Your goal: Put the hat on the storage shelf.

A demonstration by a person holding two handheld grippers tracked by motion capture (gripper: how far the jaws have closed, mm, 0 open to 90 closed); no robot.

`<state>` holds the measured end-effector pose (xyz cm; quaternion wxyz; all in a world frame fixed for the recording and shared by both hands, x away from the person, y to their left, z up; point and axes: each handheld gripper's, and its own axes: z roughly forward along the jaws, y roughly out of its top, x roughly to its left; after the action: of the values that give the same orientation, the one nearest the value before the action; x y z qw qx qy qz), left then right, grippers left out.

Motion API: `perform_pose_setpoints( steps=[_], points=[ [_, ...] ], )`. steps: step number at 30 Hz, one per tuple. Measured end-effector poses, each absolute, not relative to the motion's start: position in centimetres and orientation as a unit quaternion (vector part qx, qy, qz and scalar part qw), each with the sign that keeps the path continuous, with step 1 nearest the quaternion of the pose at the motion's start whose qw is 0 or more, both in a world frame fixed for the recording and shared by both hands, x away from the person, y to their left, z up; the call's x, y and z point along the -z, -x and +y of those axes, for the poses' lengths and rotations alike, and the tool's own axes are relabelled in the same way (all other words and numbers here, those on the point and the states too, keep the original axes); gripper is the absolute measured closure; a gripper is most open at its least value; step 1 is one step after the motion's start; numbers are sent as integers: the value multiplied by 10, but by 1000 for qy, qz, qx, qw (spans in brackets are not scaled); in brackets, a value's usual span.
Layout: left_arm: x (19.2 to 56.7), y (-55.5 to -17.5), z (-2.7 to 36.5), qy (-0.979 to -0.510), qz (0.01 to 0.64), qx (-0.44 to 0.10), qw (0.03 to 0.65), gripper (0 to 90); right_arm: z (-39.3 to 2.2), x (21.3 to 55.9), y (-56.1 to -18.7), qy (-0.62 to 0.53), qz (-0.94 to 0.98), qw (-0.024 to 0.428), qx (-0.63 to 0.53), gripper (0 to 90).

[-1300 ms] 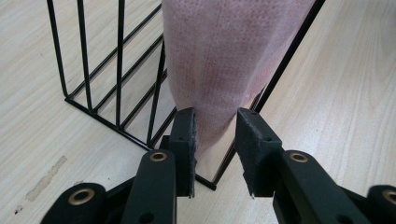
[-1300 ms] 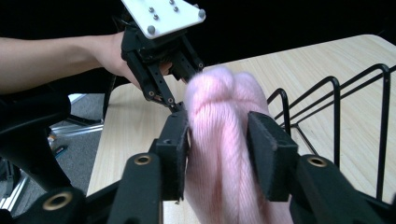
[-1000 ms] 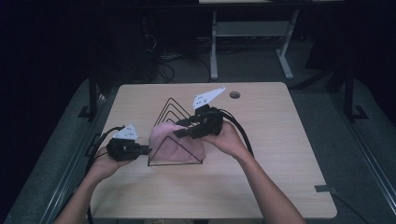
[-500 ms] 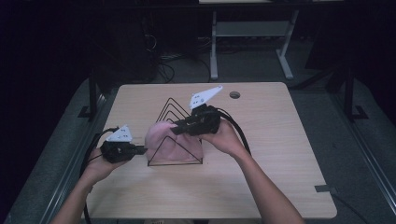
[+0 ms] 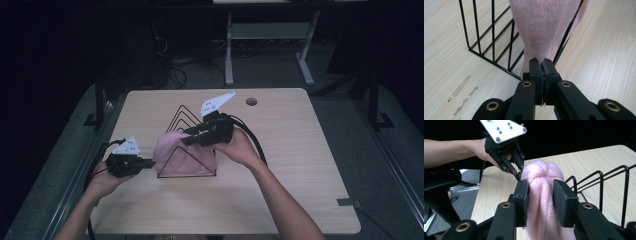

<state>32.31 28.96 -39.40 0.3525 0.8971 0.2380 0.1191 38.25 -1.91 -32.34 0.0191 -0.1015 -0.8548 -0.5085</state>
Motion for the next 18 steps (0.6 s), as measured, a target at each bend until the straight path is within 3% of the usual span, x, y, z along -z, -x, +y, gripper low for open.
perform_pose_setpoints(
  steps=[13,18],
  points=[
    [393,-326,285,-896,243,-104,356,855,-36,319,-378,119,-842,21,526,496],
    [391,-325,288,-892,248,-102,365,752,-47,319,-375,122,-839,12,530,433]
  ],
)
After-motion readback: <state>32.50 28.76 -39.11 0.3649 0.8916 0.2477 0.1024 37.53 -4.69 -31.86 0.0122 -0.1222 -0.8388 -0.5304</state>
